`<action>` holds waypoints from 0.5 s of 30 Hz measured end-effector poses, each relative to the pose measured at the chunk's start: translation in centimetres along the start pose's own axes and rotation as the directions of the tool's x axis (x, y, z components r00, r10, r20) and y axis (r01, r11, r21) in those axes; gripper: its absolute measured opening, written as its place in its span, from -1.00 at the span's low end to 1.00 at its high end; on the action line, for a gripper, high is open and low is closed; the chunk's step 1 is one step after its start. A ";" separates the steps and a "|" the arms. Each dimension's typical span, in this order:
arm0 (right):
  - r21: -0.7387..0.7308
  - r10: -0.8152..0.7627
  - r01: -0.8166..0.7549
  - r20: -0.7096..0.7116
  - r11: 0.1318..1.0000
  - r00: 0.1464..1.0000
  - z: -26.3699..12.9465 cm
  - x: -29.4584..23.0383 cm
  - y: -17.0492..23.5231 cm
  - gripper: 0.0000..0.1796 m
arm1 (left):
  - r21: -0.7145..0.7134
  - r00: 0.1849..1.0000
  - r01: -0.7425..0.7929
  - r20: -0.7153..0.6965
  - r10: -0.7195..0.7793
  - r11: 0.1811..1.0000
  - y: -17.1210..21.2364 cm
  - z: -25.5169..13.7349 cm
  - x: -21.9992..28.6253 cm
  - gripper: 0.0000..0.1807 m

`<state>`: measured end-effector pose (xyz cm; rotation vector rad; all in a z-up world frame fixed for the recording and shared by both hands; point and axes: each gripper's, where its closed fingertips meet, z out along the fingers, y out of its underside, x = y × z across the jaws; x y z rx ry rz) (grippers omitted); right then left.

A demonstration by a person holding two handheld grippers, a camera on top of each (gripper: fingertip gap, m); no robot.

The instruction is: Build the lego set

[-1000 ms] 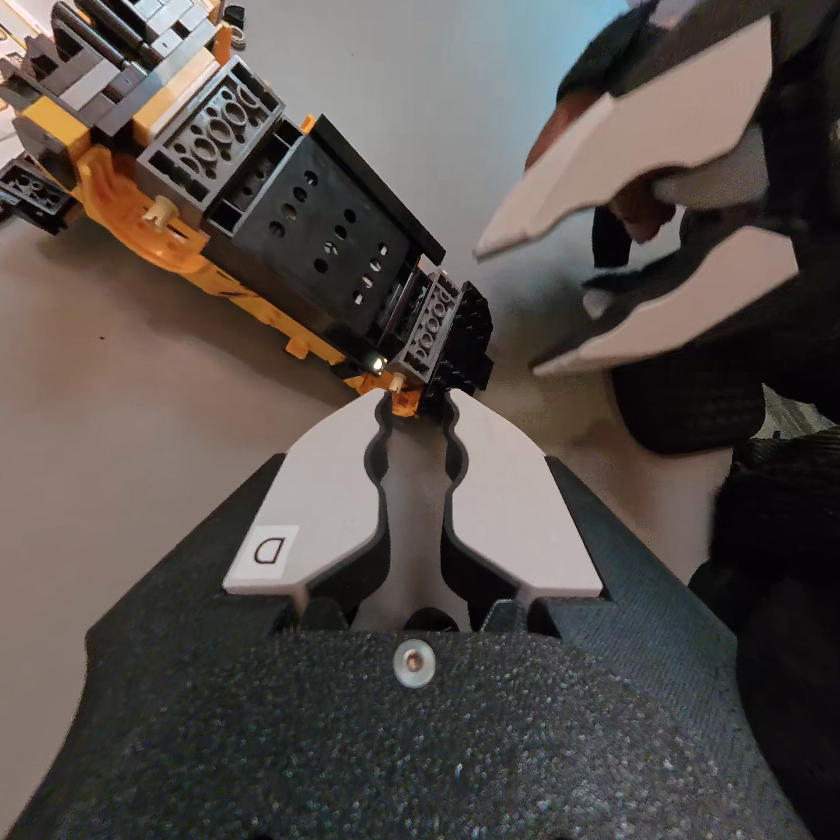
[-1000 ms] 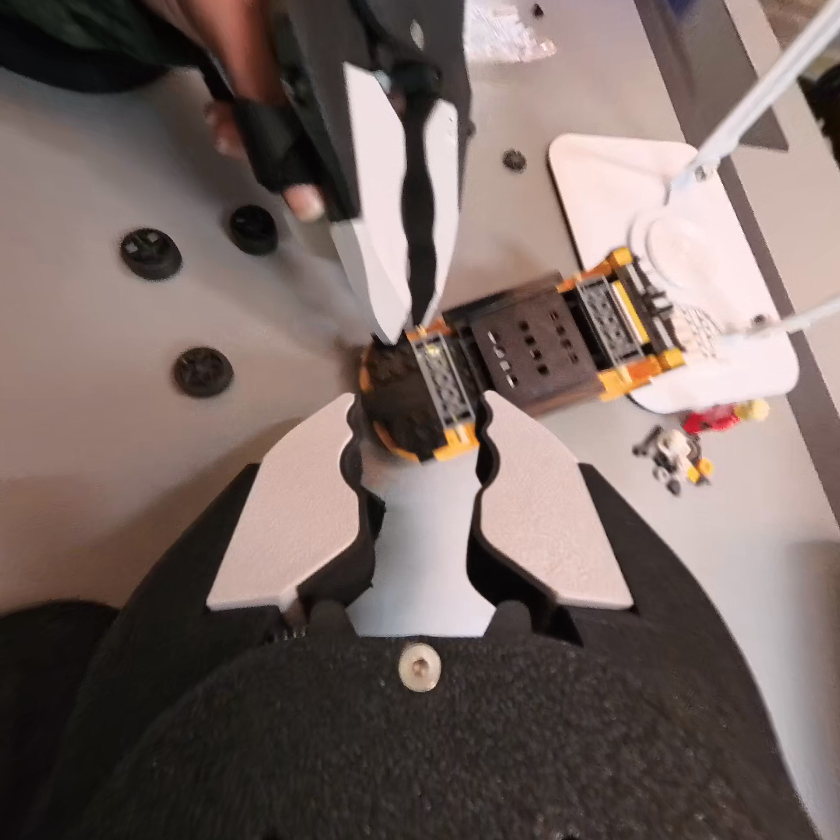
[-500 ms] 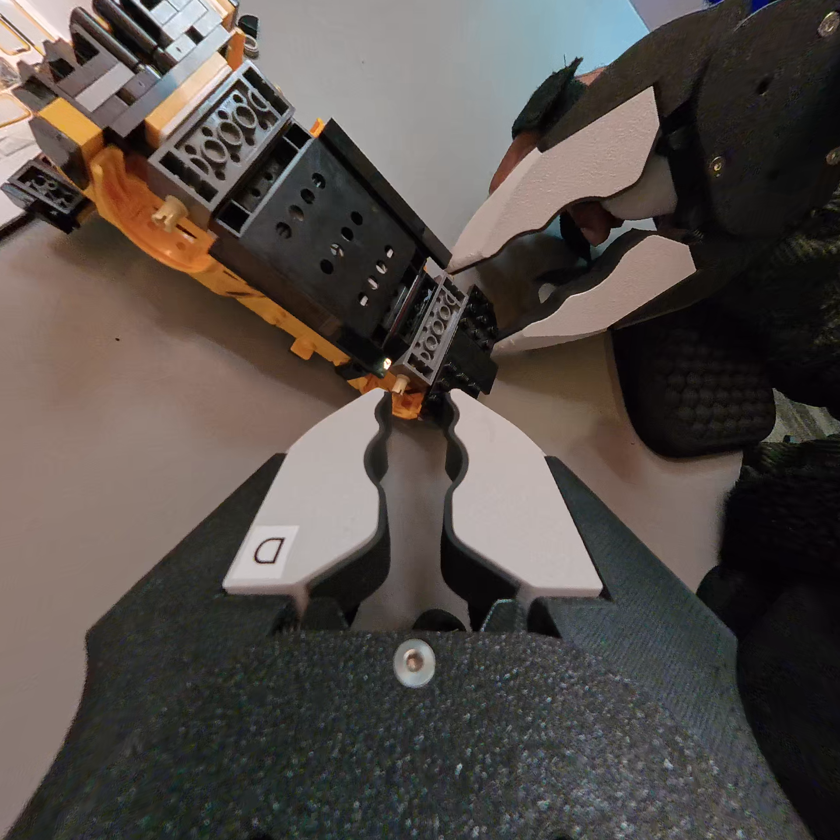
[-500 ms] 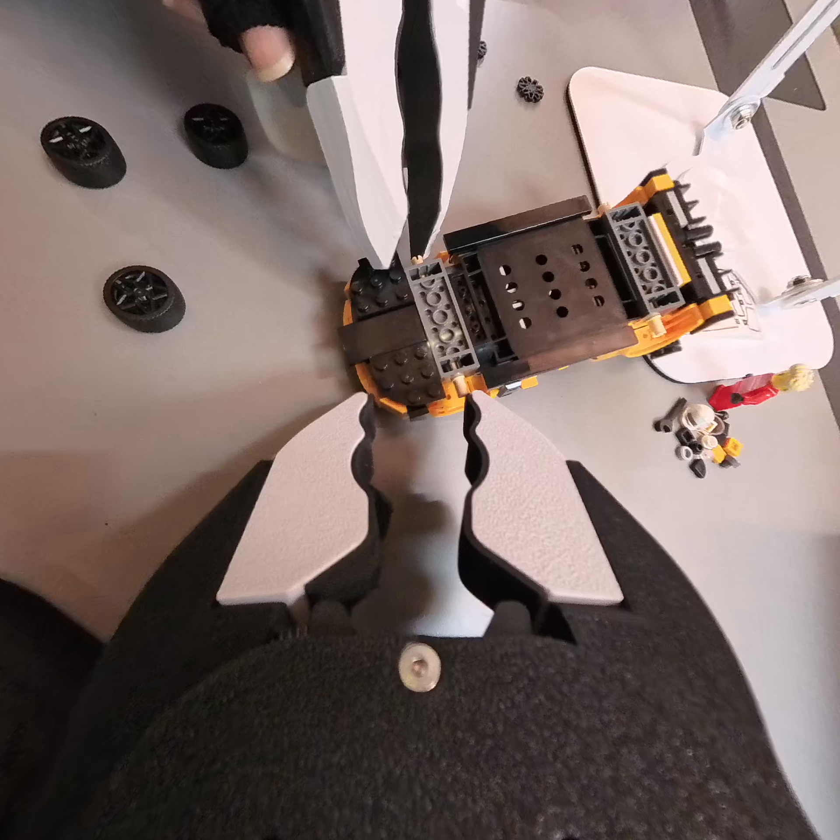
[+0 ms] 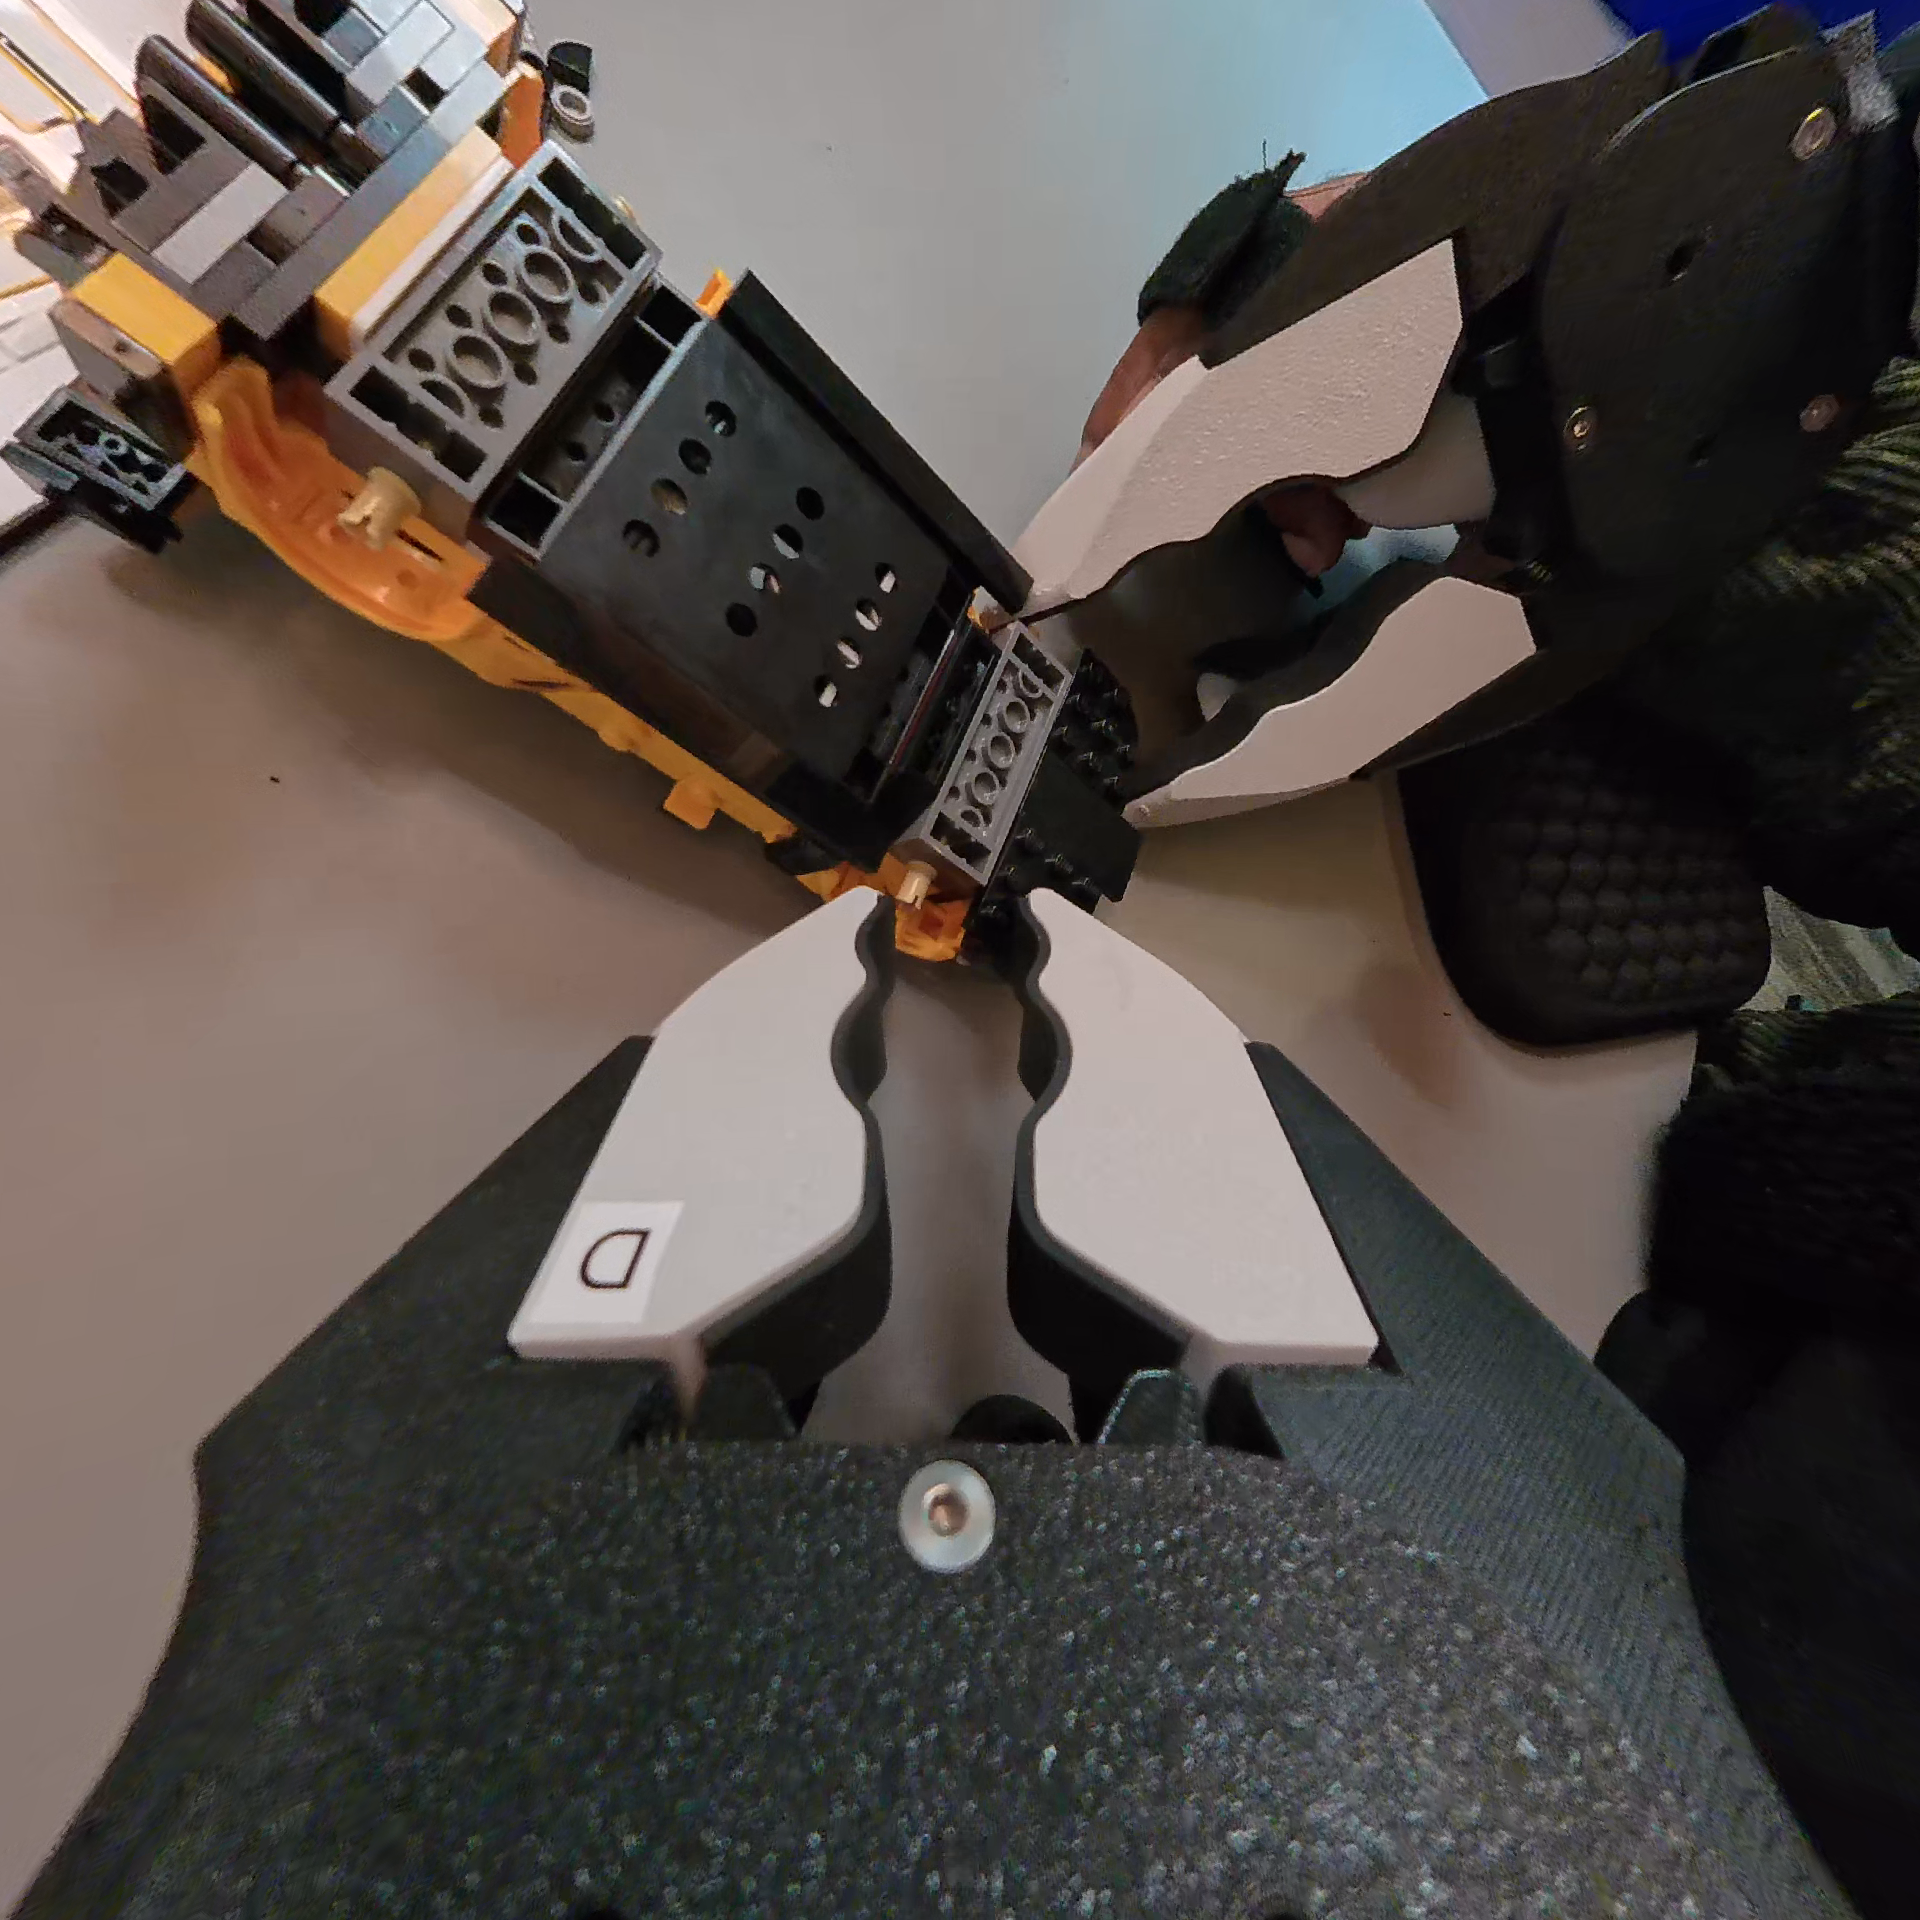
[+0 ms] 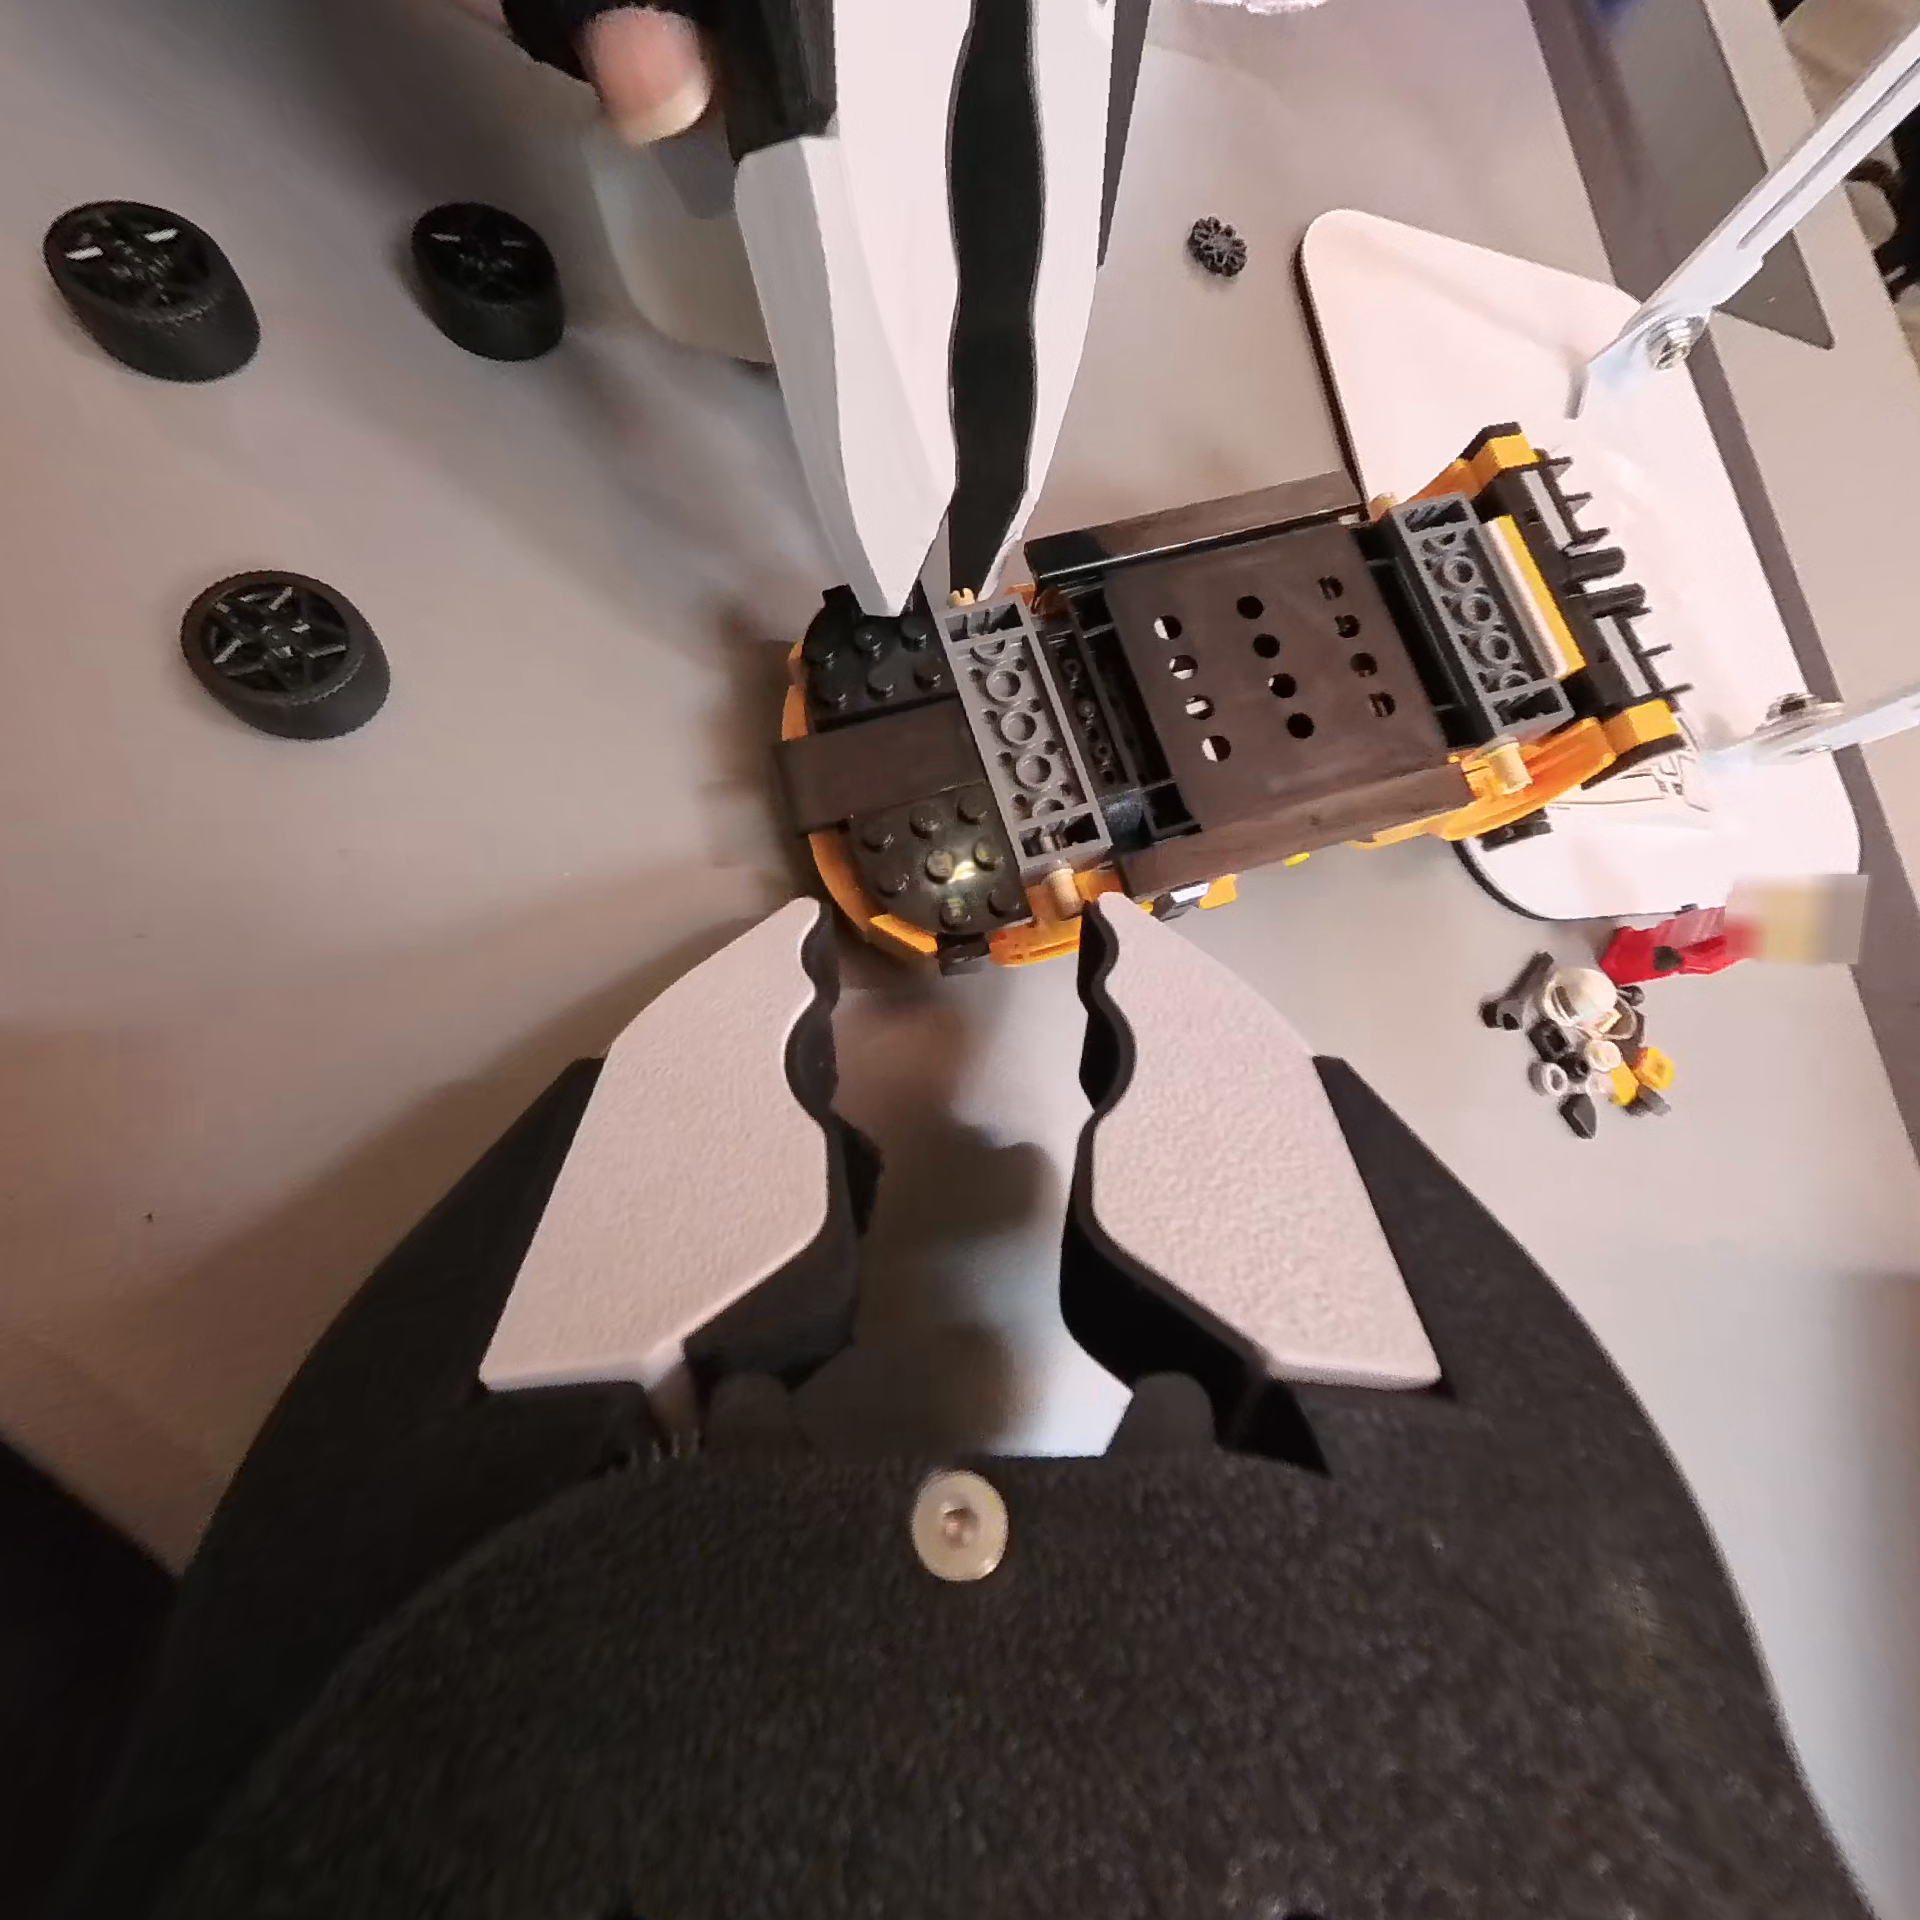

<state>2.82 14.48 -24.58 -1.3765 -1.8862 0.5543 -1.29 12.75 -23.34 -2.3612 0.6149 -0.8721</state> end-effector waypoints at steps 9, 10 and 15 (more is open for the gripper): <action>0.060 0.081 -0.086 0.071 0.995 0.994 -0.4 0.0 -0.5 -0.53 | 0.026 1.000 -0.002 -0.007 0.002 1.000 -0.5 -0.5 0.1 -0.77; 0.064 0.092 -0.097 0.081 0.993 0.992 -0.4 0.0 -0.5 -0.53 | 0.028 1.000 -0.007 -0.003 0.007 1.000 -0.6 -0.6 0.1 -0.77; 0.075 0.122 -0.130 0.110 0.989 0.987 -0.6 0.1 -0.6 -0.54 | 0.053 0.999 -0.042 0.005 0.042 0.998 -1.1 -1.3 0.3 -0.76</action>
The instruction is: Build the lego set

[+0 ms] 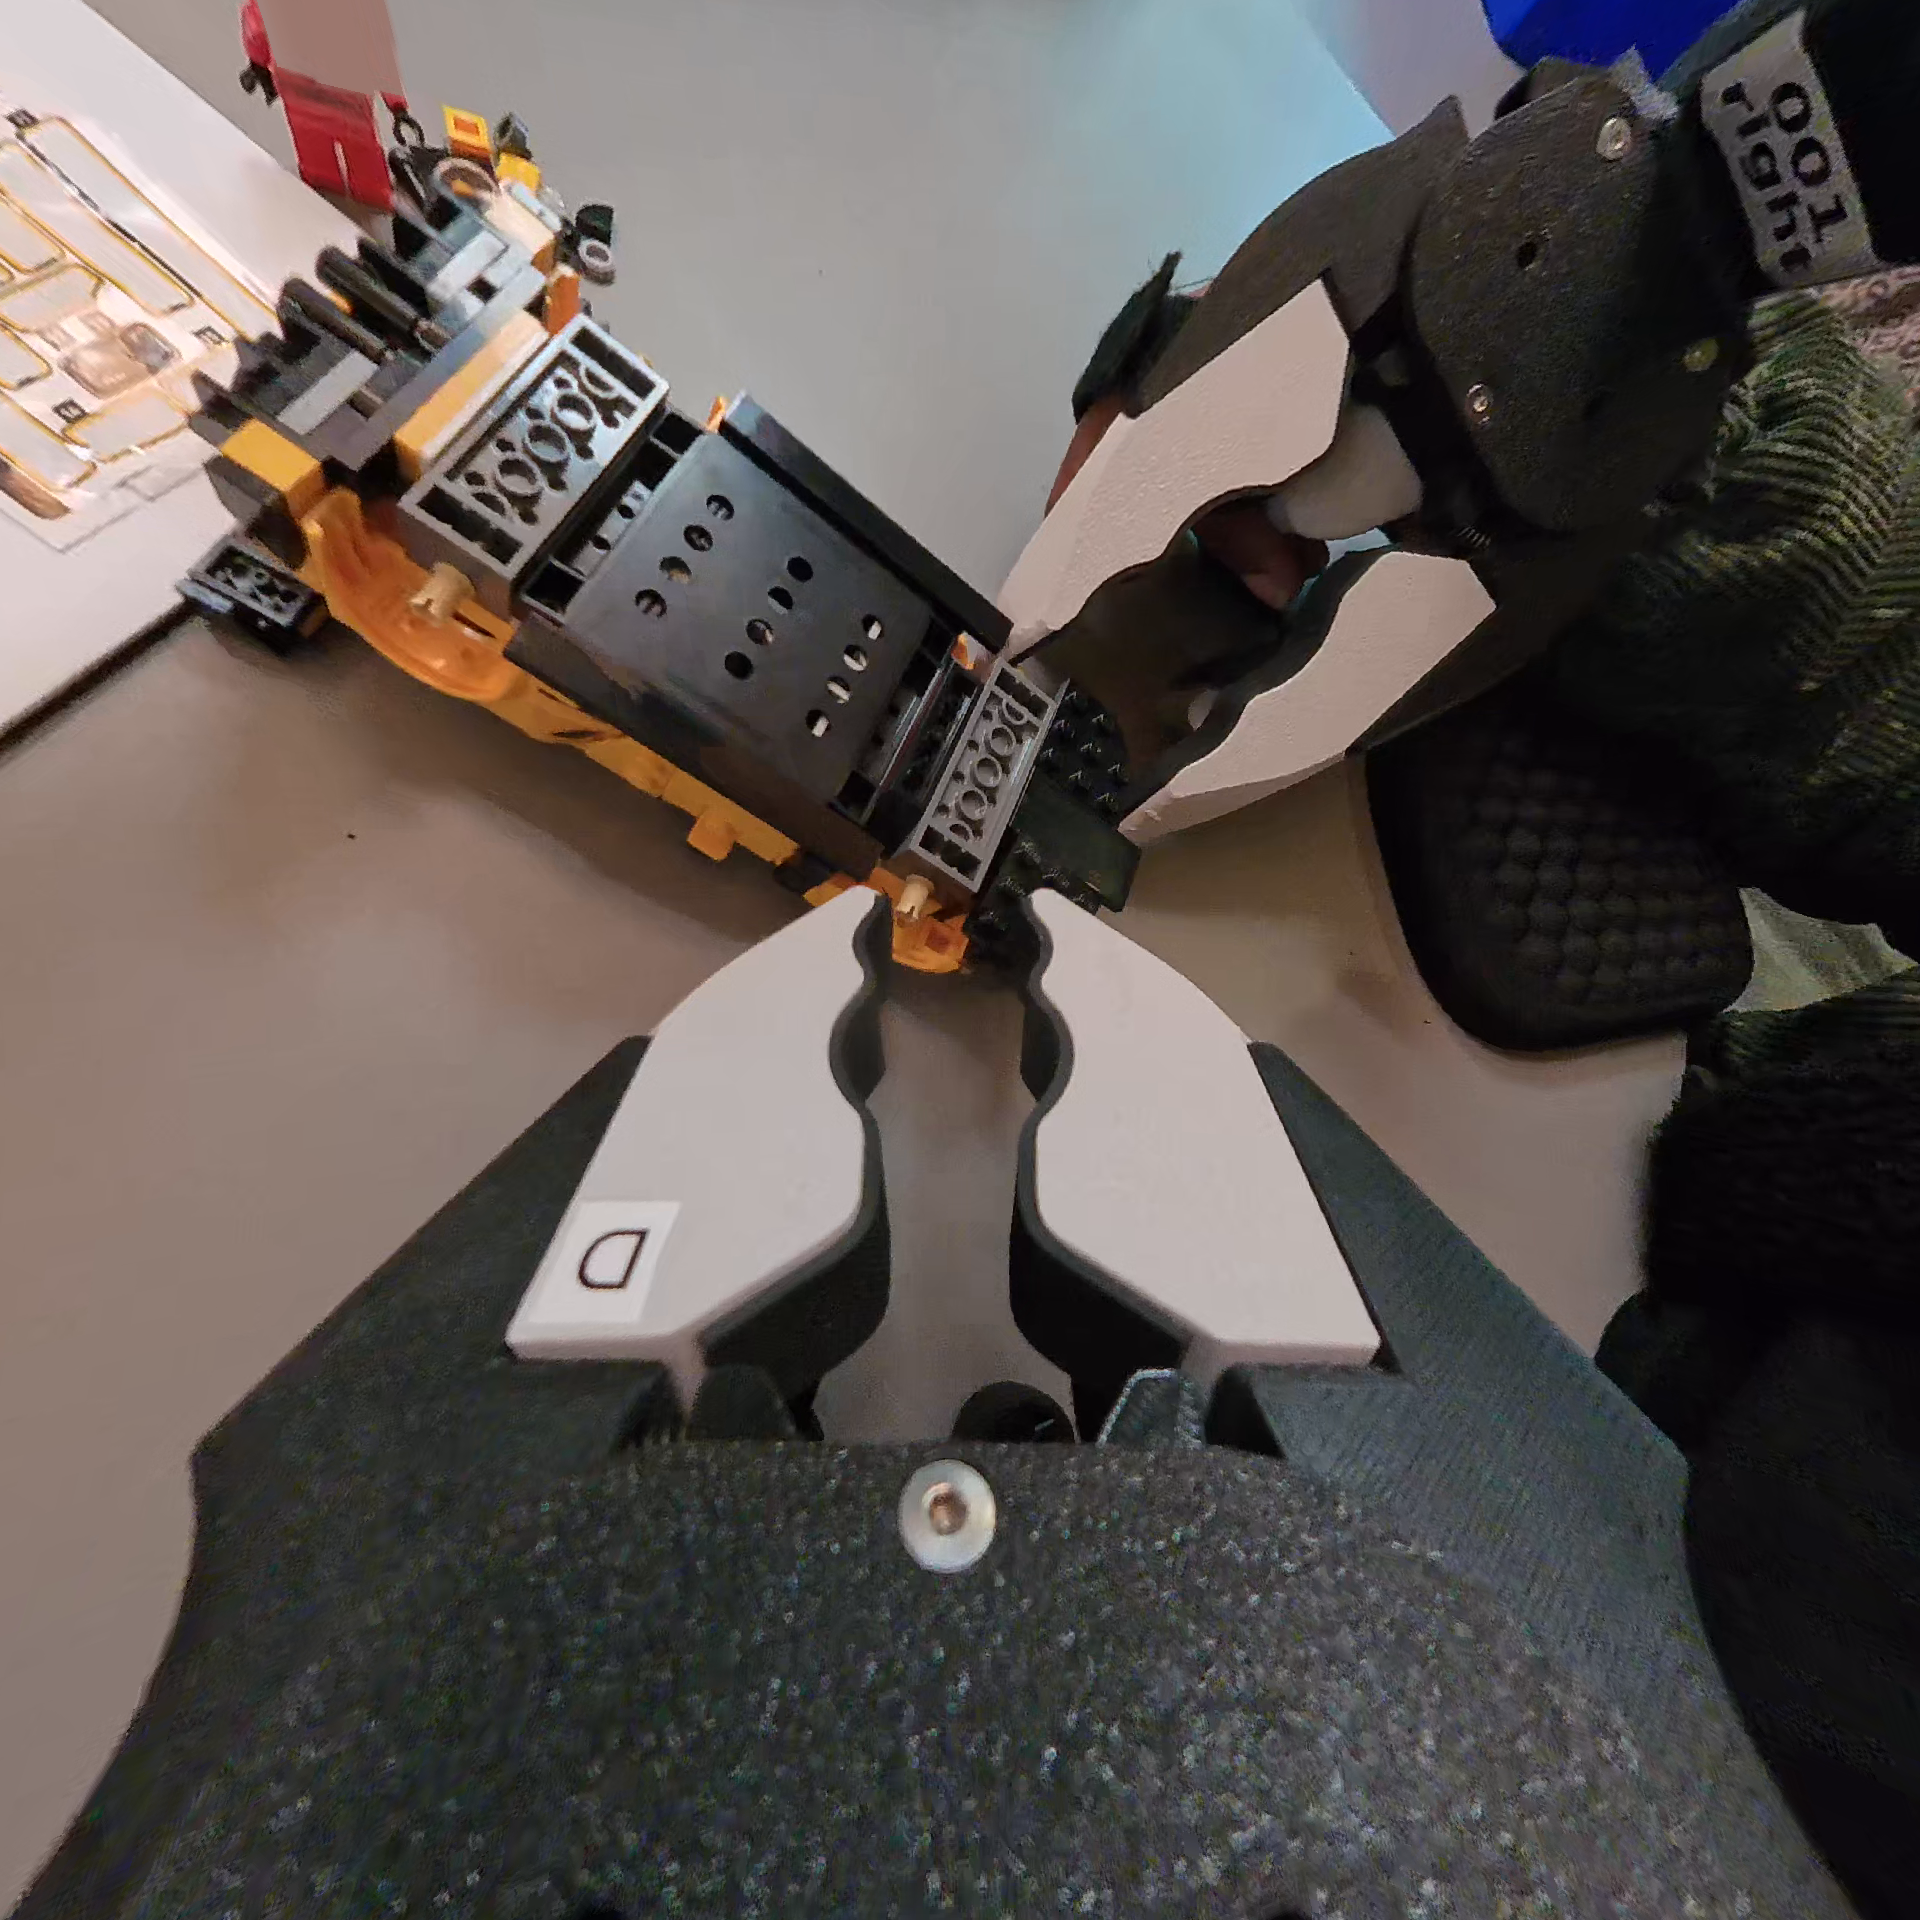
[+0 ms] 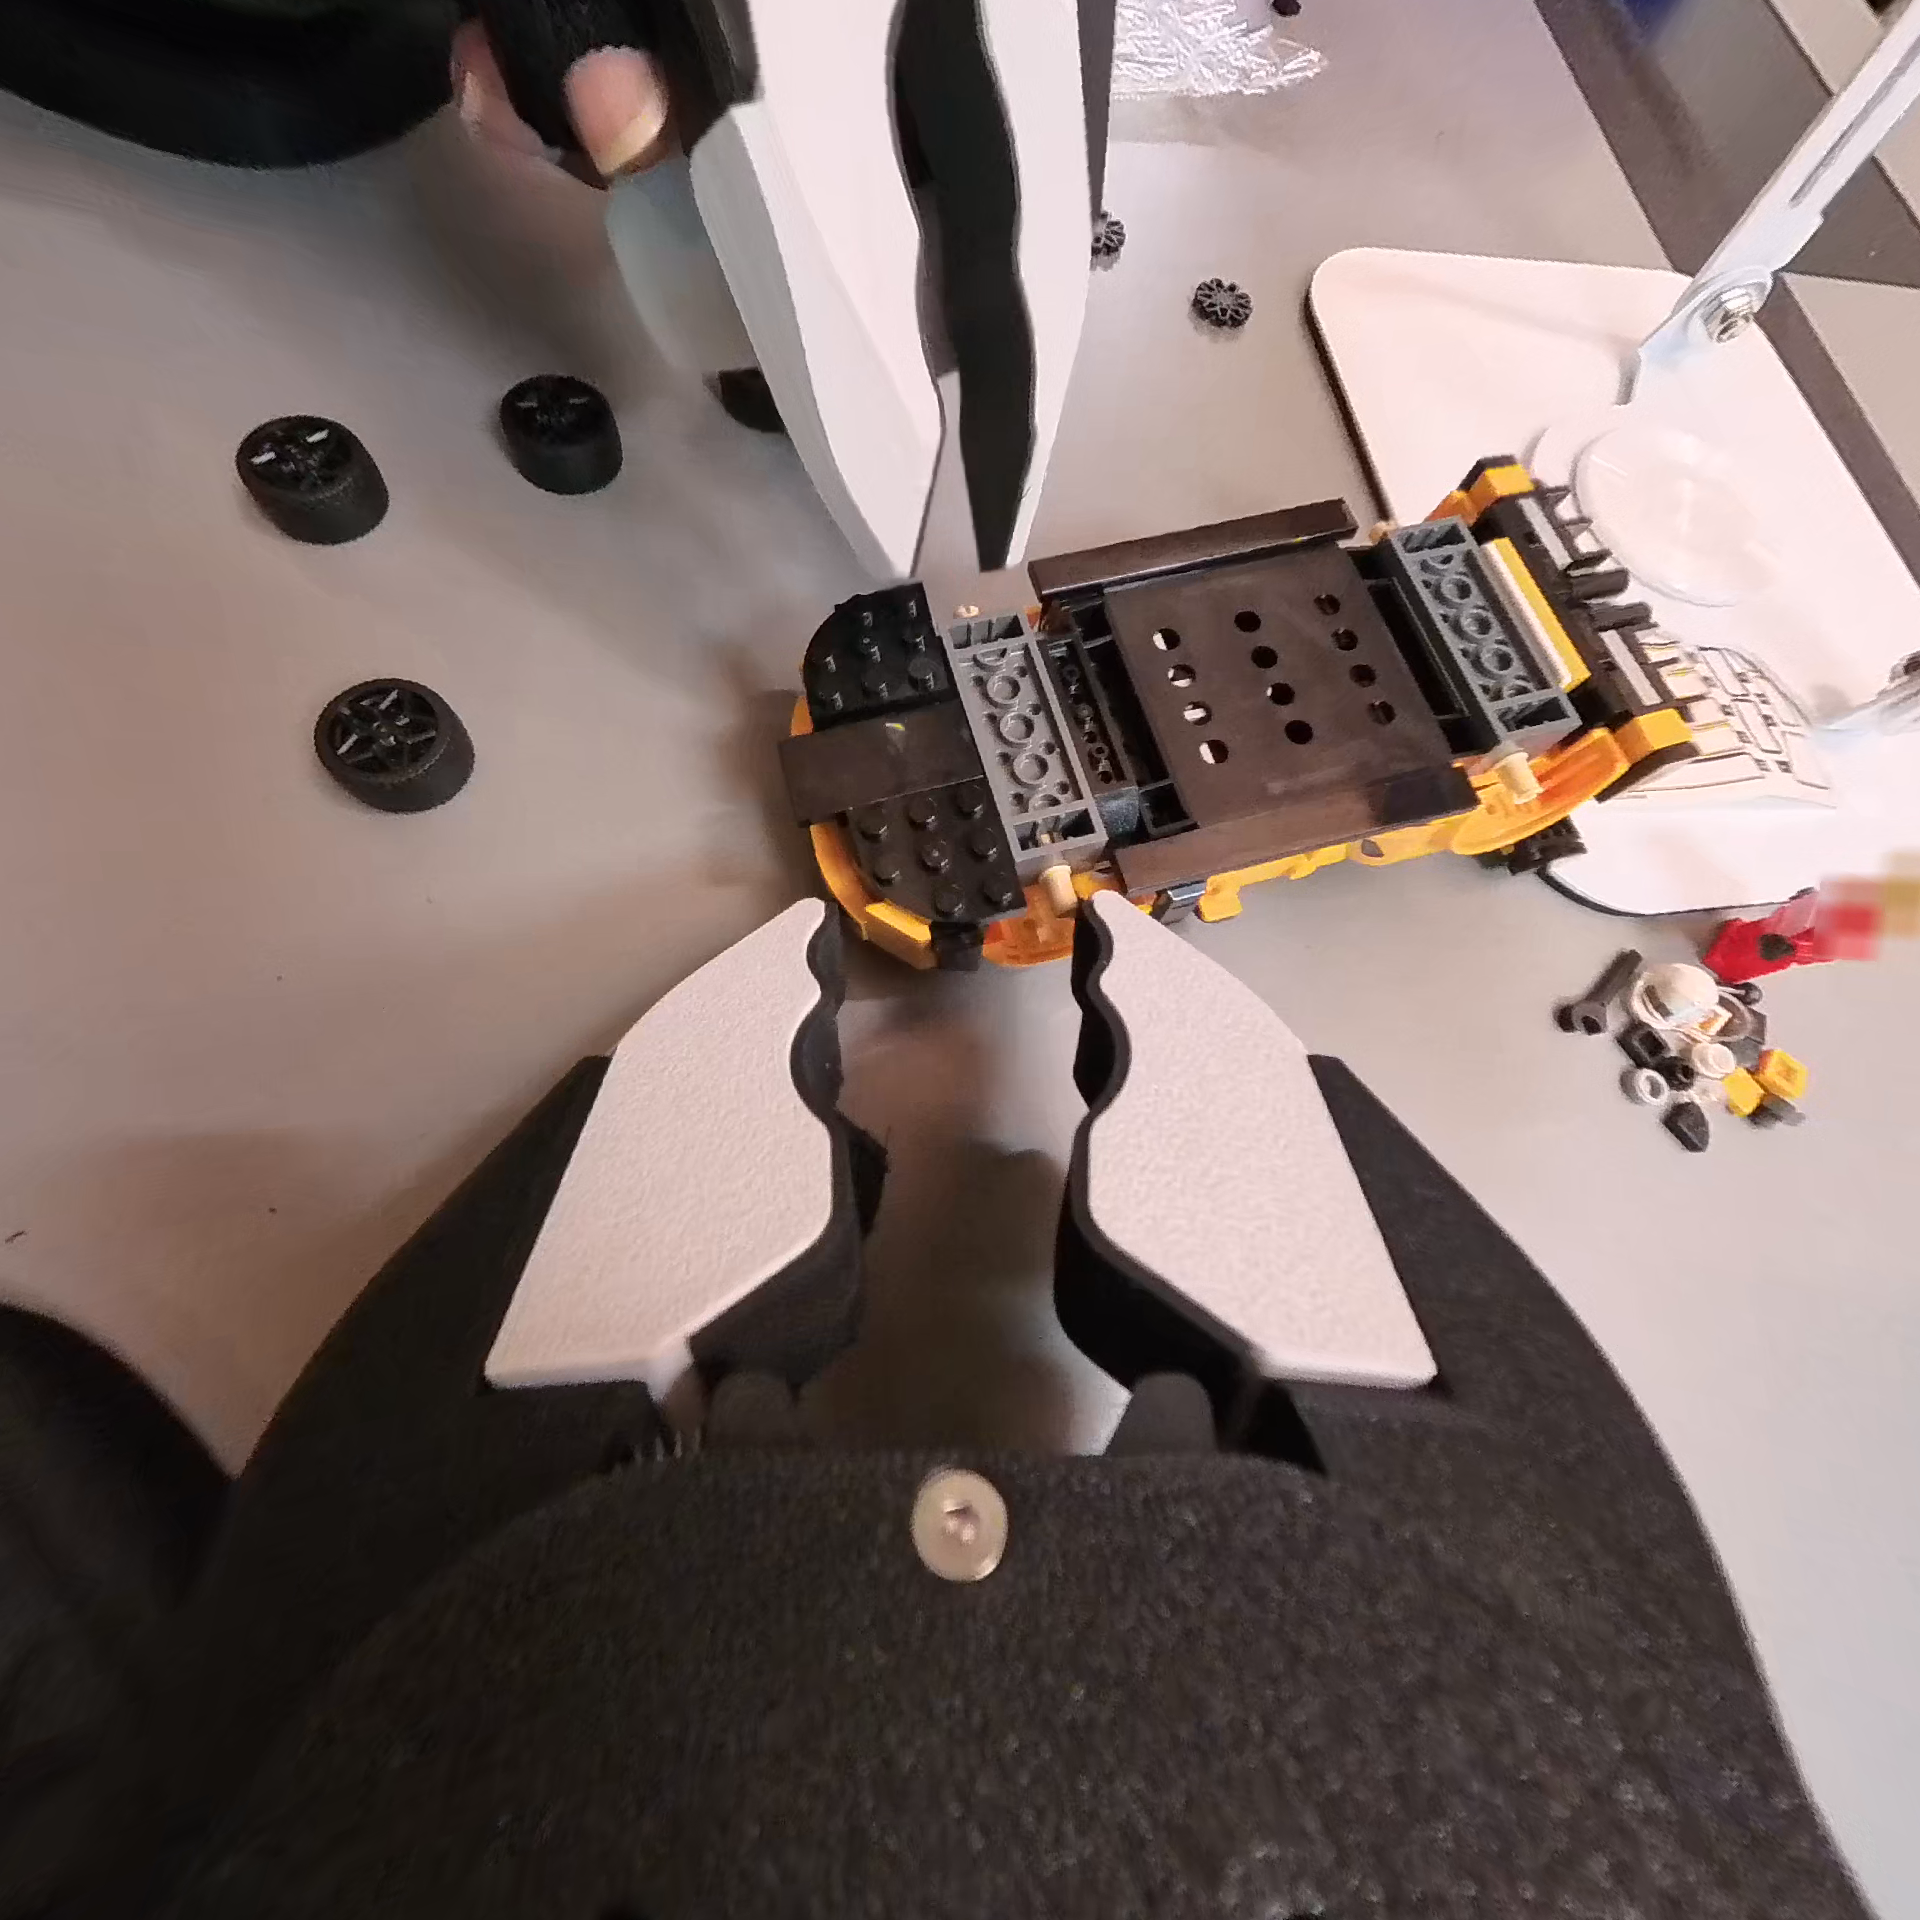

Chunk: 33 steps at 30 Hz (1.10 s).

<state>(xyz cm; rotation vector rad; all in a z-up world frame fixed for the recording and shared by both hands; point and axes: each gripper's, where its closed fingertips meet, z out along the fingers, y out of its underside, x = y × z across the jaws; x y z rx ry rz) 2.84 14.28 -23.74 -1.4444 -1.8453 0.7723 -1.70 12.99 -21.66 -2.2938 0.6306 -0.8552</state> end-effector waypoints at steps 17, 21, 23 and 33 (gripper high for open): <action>0.078 0.163 -0.175 0.144 0.981 0.976 -0.5 -0.2 -1.6 -0.57 | -0.015 0.611 -0.784 0.159 0.775 0.621 0.3 -1.0 2.6 -0.55; 0.094 0.199 -0.216 0.168 0.972 0.966 -0.5 -0.1 -2.2 -0.58 | -0.155 0.316 -0.919 0.264 0.911 0.364 0.9 -0.2 1.5 -0.50; 0.101 0.212 -0.232 0.178 0.967 0.961 -0.6 -0.1 -2.4 -0.58 | -0.204 0.193 -0.944 0.293 0.936 0.259 1.0 0.1 1.1 -0.49; 0.129 0.251 -0.280 0.203 0.951 0.947 -0.7 0.0 -3.0 -0.59 | -0.253 0.038 -0.957 0.373 0.927 0.141 0.0 0.1 0.7 -0.67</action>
